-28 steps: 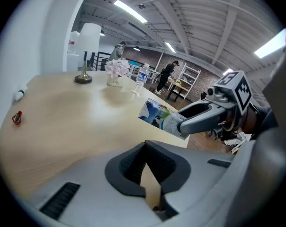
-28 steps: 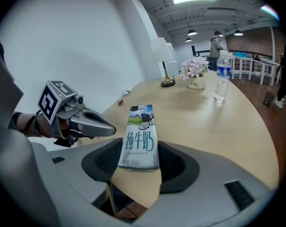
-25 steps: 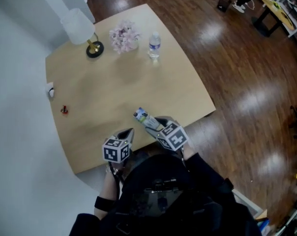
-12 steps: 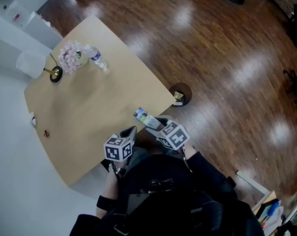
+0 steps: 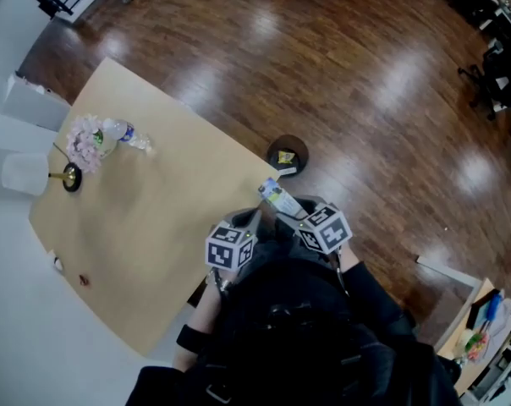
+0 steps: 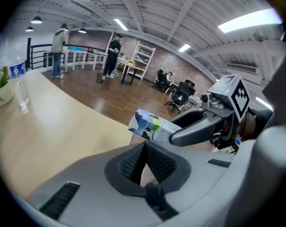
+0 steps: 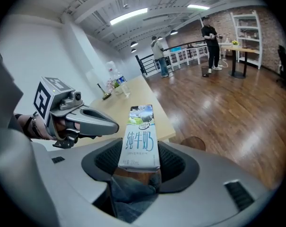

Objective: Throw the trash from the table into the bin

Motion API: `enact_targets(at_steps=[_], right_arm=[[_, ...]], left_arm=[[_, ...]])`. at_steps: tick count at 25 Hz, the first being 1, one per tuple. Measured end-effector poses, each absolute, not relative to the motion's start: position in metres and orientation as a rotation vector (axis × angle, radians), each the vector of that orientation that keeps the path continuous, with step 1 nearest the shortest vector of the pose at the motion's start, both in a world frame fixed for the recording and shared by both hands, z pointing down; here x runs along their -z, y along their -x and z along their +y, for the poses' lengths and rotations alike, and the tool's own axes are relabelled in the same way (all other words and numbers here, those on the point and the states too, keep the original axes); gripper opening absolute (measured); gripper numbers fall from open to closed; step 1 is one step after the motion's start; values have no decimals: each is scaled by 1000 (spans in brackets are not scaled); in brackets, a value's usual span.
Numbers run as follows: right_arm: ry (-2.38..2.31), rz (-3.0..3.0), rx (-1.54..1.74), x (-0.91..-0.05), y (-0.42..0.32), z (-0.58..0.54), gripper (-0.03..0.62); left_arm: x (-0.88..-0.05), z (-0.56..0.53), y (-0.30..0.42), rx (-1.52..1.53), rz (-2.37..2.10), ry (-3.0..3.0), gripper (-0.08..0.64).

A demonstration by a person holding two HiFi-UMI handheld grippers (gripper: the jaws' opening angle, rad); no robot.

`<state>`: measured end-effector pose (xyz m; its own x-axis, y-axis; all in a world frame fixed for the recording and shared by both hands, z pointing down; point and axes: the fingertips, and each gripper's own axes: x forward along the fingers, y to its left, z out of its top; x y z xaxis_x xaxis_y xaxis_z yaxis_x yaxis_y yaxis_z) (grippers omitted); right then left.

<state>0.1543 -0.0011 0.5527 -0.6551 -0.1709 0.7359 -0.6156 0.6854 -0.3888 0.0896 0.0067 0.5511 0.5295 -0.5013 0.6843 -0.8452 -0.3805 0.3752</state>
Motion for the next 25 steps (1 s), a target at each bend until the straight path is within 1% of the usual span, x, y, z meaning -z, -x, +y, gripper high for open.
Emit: enact_targets(at_steps=[4,9,17,21,25], right_arm=[[-699,-2158,-813,-562,-182,-14,245],[-814,-2083,-884,-581,-221,-38,245],[-802,-2019,-924,-625,-274,-100,245],[-774,-1990,-941,-659,-294,-132,245],[-716,-1945,-951,-709,-303,-165,245]], left_arm=[[-562,-16,-128,-638,-964,-2135,3],[-575,-36,-162,-682,-875,-2167,3],[-595,-81,-209,-750,-868,-2103,3],[-624,-108,-239,-709,-893,-2033,5],[-676,-131,-255,-697,-973,-1934,6]])
